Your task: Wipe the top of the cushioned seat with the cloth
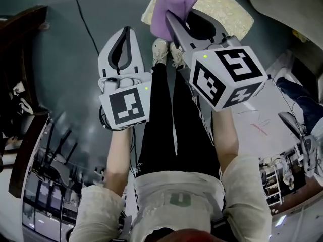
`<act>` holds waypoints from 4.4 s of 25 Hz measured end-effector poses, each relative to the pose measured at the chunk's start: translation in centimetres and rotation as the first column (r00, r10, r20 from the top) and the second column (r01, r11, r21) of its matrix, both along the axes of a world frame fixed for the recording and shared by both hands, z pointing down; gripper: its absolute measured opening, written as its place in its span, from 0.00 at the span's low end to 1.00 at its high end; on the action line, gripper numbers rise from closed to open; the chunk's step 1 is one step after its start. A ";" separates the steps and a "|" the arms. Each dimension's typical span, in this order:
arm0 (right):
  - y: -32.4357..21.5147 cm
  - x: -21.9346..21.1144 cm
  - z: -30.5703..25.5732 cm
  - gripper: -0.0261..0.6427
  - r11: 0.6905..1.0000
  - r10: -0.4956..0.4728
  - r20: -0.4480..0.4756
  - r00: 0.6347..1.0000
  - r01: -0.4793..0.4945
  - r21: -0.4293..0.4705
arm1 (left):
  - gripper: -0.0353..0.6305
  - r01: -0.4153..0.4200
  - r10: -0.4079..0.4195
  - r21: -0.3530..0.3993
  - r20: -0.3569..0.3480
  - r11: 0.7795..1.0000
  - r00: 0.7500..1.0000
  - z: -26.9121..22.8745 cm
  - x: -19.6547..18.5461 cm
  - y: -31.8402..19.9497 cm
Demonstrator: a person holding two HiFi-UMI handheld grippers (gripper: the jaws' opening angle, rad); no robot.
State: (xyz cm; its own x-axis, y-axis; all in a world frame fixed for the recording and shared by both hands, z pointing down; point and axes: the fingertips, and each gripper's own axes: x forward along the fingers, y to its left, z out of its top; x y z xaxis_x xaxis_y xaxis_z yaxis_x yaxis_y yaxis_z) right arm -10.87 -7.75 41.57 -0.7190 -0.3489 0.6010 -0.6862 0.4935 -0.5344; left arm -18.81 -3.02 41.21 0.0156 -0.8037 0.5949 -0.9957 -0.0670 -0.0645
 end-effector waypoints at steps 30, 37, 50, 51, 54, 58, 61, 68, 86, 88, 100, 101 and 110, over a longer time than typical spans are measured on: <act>5.0 -2.9 17.5 0.17 0.988 0.008 -0.307 0.952 -0.055 -0.144 | 0.06 0.031 -0.031 -0.024 -0.001 0.999 1.000 0.8 -2.9 1.1; 6.5 5.3 17.2 0.17 0.983 0.068 -0.398 0.915 -0.129 -0.129 | 0.06 -0.056 0.056 -0.013 -0.024 0.998 0.998 0.4 1.0 -0.5; 11.6 23.2 17.3 0.17 0.930 0.198 -0.580 0.790 -0.338 -0.143 | 0.06 -0.256 0.257 0.018 -0.029 0.966 0.966 -0.7 10.0 -2.6; 12.0 24.2 17.4 0.17 0.925 0.206 -0.590 0.780 -0.352 -0.142 | 0.06 -0.268 0.268 0.015 -0.027 0.963 0.963 -0.7 10.5 -2.6; 12.9 26.7 17.5 0.17 0.915 0.214 -0.623 0.752 -0.378 -0.141 | 0.06 -0.295 0.295 -0.001 -0.015 0.955 0.955 -0.6 11.7 -2.5; 13.6 27.9 17.8 0.17 0.907 0.213 -0.640 0.738 -0.394 -0.152 | 0.06 -0.309 0.309 -0.007 -0.014 0.951 0.951 -0.5 12.4 -2.4; 14.2 28.2 18.4 0.17 0.895 0.222 -0.646 0.730 -0.415 -0.162 | 0.06 -0.320 0.319 -0.025 -0.009 0.947 0.948 0.1 12.7 -1.9; 15.9 28.5 19.7 0.17 0.881 0.211 -0.647 0.733 -0.430 -0.199 | 0.06 -0.307 0.307 -0.006 -0.021 0.952 0.951 0.4 13.4 -1.9; 0.5 21.8 -5.9 0.17 0.907 0.421 -0.428 0.800 -0.370 0.201 | 0.06 -0.252 0.260 0.184 -0.019 0.950 0.965 -16.2 12.6 -6.2; -0.2 20.6 -12.1 0.17 0.892 0.445 -0.381 0.811 -0.361 0.273 | 0.06 -0.219 0.231 0.196 -0.037 0.956 0.972 -19.8 12.0 -6.0; 7.2 13.3 -35.2 0.17 0.795 0.431 -0.195 0.881 -0.269 0.543 | 0.06 -0.165 0.230 0.327 -0.170 0.930 0.958 -35.1 10.0 0.7; 7.9 12.7 -35.8 0.17 0.792 0.425 -0.189 0.885 -0.262 0.551 | 0.06 -0.185 0.248 0.338 -0.152 0.923 0.957 -35.9 9.9 1.4; 9.0 11.1 -38.2 0.17 0.757 0.413 -0.206 0.887 -0.209 0.619 | 0.06 -0.185 0.256 0.427 -0.114 0.885 0.960 -39.3 7.3 2.3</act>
